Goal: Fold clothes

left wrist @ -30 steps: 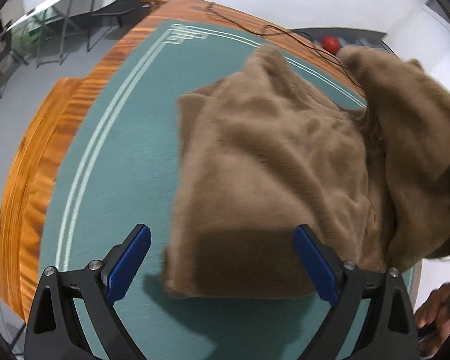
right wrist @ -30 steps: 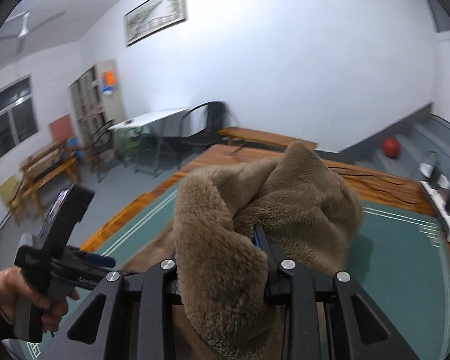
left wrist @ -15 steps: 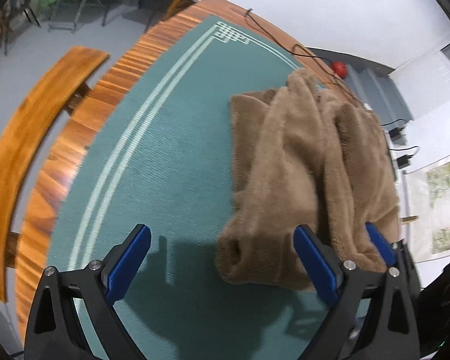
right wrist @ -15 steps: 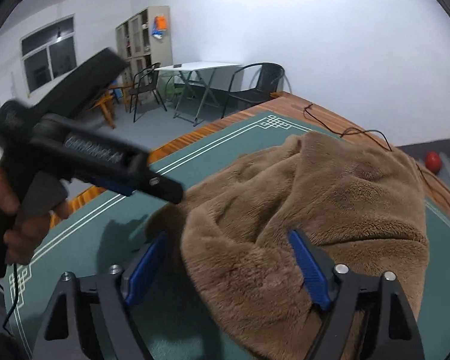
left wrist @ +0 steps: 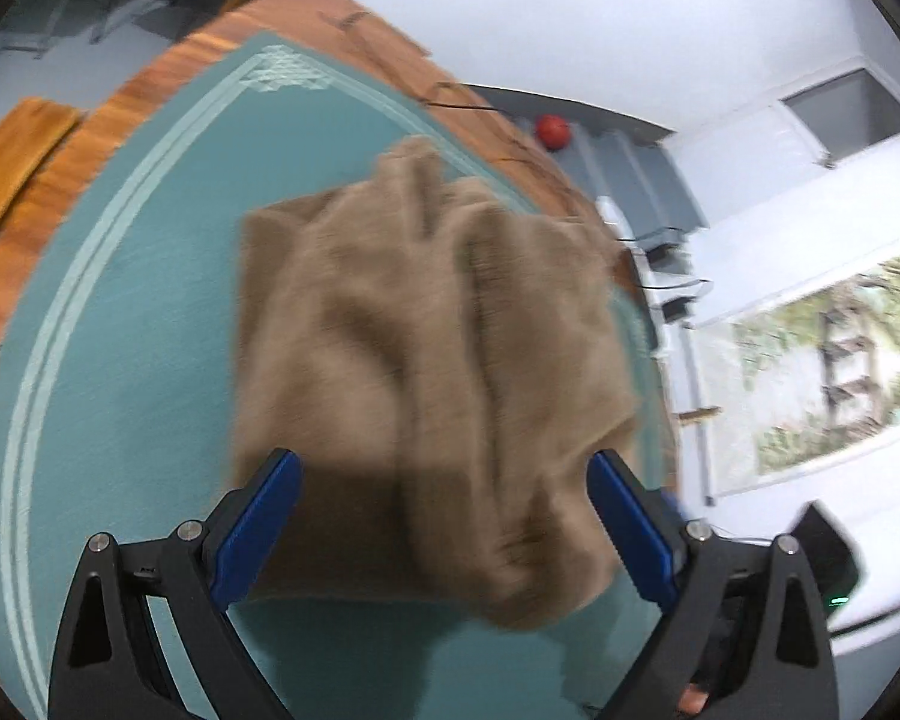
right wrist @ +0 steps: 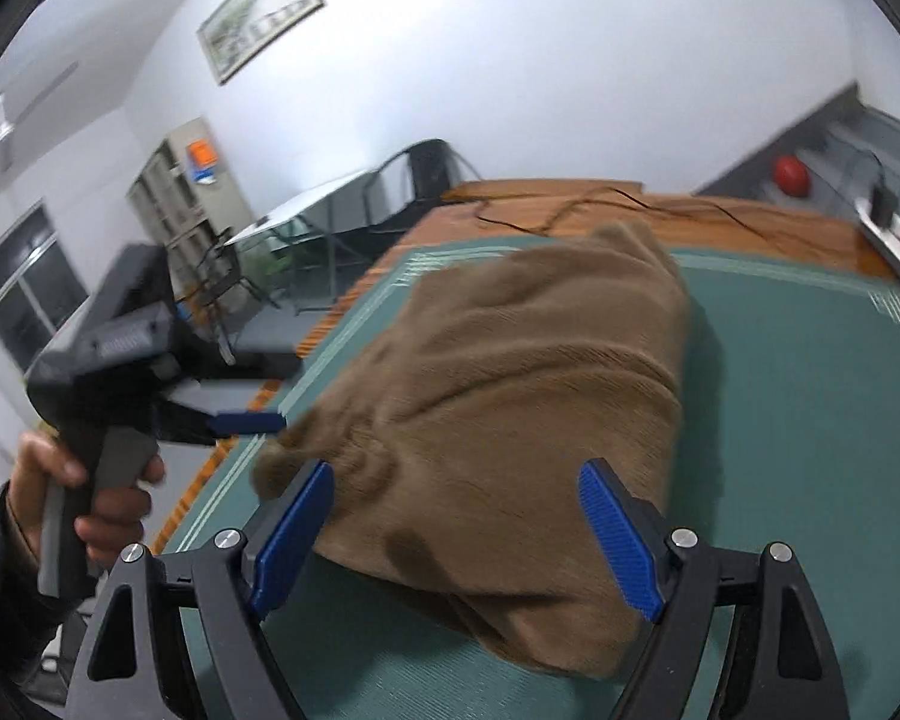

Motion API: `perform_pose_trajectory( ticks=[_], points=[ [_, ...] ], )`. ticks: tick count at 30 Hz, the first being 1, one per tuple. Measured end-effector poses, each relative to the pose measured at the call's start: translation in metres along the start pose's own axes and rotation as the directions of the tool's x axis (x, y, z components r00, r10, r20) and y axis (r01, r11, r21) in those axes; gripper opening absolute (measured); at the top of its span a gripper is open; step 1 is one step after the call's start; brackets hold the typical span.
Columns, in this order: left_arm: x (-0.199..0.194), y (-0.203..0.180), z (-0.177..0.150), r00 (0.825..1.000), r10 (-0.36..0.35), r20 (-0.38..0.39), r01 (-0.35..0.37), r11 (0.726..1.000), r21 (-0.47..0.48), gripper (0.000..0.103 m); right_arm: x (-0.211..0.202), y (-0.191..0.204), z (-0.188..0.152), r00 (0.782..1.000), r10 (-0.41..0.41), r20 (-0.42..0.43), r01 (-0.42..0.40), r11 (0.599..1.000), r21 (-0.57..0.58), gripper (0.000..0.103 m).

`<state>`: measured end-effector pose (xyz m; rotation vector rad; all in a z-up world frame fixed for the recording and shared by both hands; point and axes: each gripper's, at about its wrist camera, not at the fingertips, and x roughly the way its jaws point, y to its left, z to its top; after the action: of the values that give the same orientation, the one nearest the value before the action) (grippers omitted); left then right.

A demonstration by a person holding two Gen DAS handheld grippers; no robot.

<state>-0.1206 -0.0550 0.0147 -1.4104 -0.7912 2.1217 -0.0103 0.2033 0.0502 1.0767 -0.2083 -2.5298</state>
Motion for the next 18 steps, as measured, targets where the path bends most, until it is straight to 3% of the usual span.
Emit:
perform_pose_trajectory(
  ticks=[7,9,11,14,18],
  points=[
    [0.038,-0.030,0.055,1.000,-0.006,0.013,0.004,0.989,0.146,0.098,-0.005,-0.010,-0.015,0.999,-0.044,-0.004,0.044,0.998,0.048,0.086],
    [0.049,-0.033,0.059,0.999,0.027,-0.019,-0.023,0.980,0.199,0.098,-0.005,-0.014,-0.015,0.998,-0.055,-0.010,0.056,0.997,0.052,0.086],
    [0.067,-0.032,0.063,0.993,0.112,-0.038,-0.100,0.969,0.227,0.098,-0.006,-0.019,-0.017,0.998,-0.065,-0.014,0.066,0.996,0.063,0.086],
    [0.078,-0.025,0.061,0.987,0.157,-0.036,-0.143,0.960,0.240,0.098,-0.005,-0.028,-0.019,0.997,-0.077,-0.016,0.078,0.993,0.086,0.086],
    [0.084,-0.017,0.064,0.993,0.085,-0.077,-0.069,0.980,0.187,0.098,-0.005,-0.035,-0.024,0.996,-0.091,-0.025,0.093,0.990,0.106,0.086]
  ],
)
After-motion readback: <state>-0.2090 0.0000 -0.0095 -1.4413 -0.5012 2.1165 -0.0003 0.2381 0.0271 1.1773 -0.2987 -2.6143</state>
